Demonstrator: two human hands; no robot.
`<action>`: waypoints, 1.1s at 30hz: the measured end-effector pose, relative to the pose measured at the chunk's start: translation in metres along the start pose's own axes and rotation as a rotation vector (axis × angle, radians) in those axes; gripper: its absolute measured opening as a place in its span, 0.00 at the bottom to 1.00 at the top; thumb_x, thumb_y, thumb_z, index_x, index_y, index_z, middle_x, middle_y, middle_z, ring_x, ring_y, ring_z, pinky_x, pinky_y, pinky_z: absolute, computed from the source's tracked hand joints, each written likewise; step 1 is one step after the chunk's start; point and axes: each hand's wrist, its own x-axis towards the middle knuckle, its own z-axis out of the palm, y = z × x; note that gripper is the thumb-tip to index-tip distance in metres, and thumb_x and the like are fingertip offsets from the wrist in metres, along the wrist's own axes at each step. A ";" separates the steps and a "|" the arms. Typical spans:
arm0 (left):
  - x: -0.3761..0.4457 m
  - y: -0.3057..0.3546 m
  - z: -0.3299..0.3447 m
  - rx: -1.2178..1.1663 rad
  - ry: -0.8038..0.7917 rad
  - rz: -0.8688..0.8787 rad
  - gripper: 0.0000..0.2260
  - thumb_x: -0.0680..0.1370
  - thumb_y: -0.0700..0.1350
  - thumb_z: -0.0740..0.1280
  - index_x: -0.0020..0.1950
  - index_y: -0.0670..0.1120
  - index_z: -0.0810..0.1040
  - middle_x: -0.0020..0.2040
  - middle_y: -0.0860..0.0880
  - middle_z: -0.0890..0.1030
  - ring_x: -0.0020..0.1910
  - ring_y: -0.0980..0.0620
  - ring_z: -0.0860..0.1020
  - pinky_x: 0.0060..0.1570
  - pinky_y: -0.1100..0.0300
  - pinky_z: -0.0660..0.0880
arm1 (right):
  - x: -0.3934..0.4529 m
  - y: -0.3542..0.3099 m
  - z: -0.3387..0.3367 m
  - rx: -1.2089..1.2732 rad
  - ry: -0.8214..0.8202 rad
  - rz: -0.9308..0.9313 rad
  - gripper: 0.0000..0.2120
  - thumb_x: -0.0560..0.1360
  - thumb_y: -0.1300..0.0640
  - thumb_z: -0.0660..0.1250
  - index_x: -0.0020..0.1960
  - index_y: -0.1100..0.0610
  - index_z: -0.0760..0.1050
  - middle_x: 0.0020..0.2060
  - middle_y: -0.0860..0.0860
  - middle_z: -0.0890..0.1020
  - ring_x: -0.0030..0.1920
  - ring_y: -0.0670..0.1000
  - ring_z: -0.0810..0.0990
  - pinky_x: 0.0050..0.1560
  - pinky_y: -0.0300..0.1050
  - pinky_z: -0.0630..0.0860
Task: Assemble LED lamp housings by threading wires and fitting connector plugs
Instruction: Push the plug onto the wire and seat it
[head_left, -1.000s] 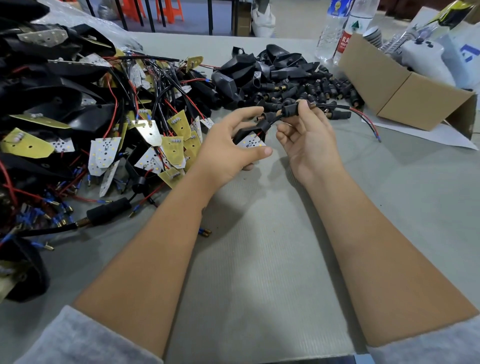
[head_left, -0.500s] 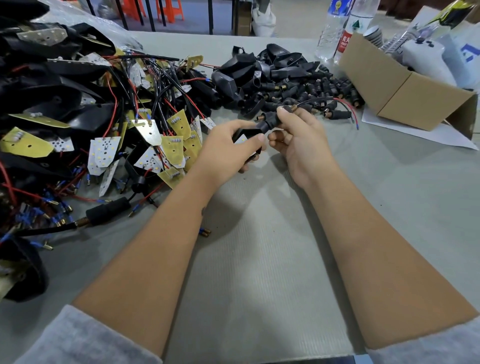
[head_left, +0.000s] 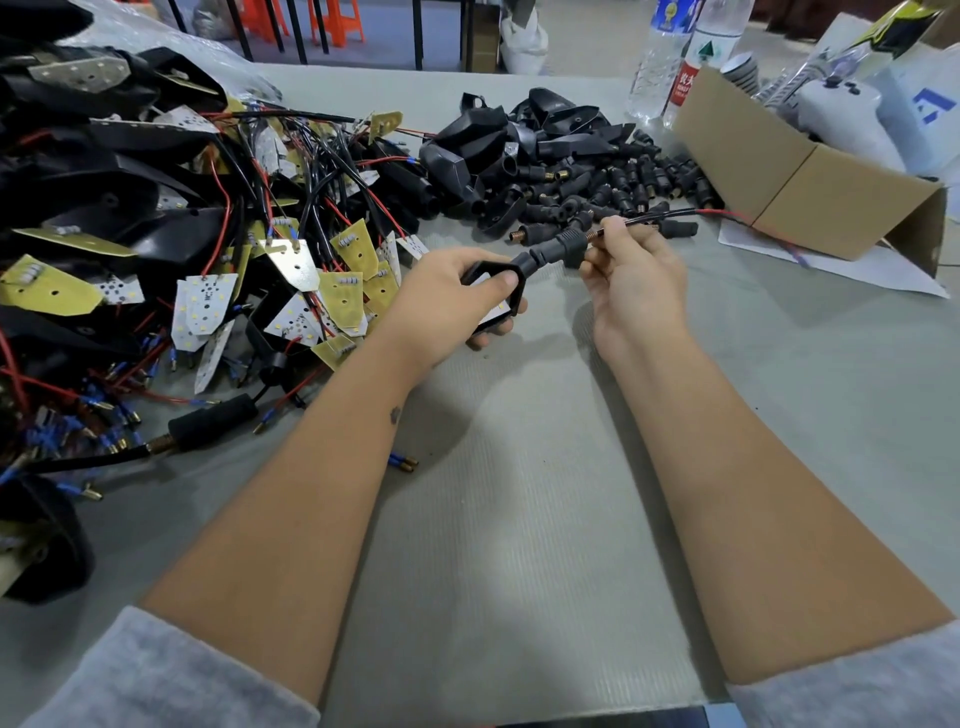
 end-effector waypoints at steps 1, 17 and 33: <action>0.000 0.000 0.000 0.000 -0.007 -0.003 0.07 0.82 0.39 0.63 0.50 0.48 0.79 0.39 0.48 0.84 0.34 0.52 0.79 0.28 0.62 0.71 | 0.001 0.000 -0.001 -0.013 0.009 -0.014 0.12 0.80 0.63 0.63 0.39 0.57 0.69 0.33 0.52 0.74 0.30 0.45 0.72 0.34 0.37 0.73; 0.005 0.003 -0.003 -0.111 0.046 -0.075 0.05 0.79 0.38 0.66 0.51 0.46 0.80 0.40 0.44 0.83 0.36 0.49 0.83 0.27 0.62 0.75 | 0.002 0.000 -0.001 -0.075 0.070 0.011 0.12 0.83 0.62 0.58 0.40 0.59 0.69 0.30 0.51 0.74 0.23 0.43 0.69 0.25 0.36 0.67; 0.013 0.005 -0.015 -0.865 0.363 -0.073 0.09 0.82 0.42 0.63 0.59 0.38 0.74 0.44 0.42 0.82 0.38 0.48 0.84 0.39 0.58 0.81 | -0.005 -0.008 0.000 -0.055 -0.005 0.145 0.08 0.82 0.58 0.60 0.47 0.62 0.72 0.32 0.57 0.83 0.26 0.49 0.77 0.27 0.39 0.75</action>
